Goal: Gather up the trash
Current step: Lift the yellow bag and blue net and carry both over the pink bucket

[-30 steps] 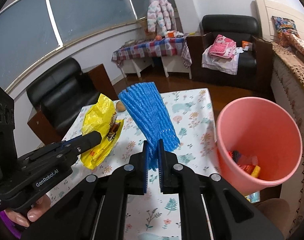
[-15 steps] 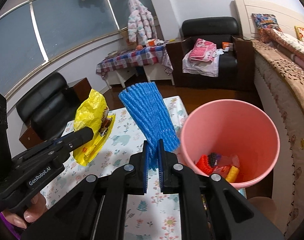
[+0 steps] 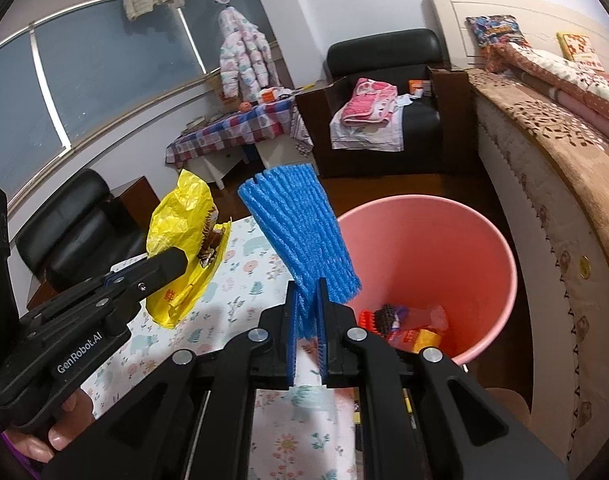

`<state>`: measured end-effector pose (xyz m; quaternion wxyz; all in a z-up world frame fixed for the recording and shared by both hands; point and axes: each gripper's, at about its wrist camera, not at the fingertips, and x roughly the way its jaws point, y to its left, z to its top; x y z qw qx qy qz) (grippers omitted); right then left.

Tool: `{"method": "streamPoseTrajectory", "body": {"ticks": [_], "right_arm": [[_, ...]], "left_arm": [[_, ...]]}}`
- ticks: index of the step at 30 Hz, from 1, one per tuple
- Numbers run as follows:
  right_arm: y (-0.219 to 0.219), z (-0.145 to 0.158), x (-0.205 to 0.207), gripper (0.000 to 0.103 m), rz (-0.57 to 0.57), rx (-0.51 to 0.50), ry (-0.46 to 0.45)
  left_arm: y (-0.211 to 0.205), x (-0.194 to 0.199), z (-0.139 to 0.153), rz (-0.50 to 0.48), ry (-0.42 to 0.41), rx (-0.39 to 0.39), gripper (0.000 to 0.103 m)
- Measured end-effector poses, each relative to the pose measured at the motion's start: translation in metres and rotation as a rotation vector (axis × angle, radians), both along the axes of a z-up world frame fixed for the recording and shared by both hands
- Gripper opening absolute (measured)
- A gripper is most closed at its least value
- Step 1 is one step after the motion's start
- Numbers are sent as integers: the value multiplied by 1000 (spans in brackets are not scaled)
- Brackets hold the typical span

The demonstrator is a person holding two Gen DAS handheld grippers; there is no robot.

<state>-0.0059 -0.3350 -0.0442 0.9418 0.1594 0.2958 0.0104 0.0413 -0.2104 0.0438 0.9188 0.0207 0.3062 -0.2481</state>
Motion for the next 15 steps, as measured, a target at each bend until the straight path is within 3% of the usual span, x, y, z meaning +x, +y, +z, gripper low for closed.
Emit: {"method": "streamPoseTrajectory", "body": {"ticks": [15], "right_arm": [[-47, -15, -3, 9, -96, 42, 17]], "left_arm": [[-49, 11, -17, -50, 13, 60, 10]]}}
